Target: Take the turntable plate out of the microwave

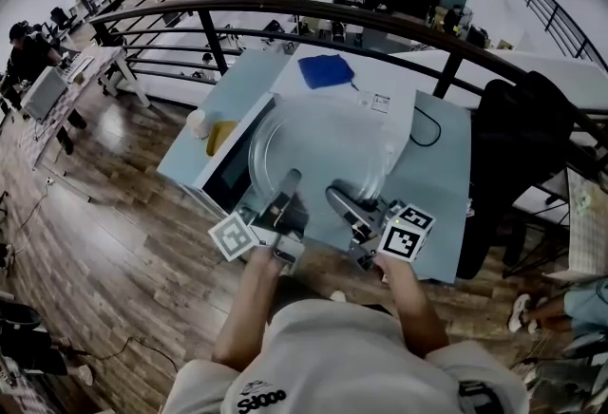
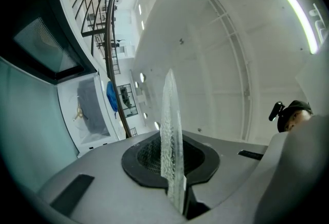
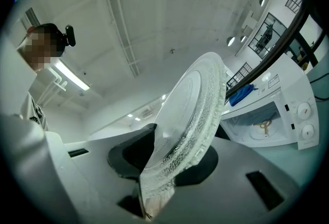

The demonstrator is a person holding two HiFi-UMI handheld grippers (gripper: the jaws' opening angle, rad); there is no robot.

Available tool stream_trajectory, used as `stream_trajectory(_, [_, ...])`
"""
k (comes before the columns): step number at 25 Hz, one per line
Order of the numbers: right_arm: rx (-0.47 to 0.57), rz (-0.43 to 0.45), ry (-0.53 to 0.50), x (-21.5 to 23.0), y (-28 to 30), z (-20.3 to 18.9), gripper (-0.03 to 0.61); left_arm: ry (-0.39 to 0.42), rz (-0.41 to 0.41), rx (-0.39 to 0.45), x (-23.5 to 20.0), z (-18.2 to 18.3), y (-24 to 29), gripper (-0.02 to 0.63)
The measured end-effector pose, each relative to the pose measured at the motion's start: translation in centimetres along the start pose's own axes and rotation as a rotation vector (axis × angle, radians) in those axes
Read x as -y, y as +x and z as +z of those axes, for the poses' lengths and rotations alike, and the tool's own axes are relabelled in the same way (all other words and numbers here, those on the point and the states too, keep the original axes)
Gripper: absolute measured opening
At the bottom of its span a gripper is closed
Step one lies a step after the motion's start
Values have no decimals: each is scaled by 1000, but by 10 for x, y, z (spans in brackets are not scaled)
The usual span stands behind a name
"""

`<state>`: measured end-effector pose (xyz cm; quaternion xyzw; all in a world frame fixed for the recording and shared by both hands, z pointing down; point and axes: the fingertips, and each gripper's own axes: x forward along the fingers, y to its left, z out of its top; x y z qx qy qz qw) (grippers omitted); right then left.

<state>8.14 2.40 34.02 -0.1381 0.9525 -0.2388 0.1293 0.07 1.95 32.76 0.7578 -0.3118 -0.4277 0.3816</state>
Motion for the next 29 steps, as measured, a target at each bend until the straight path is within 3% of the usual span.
stream_trajectory(29, [6, -15, -9, 6, 1, -2, 95, -32, 9, -5, -7, 0, 4, 37])
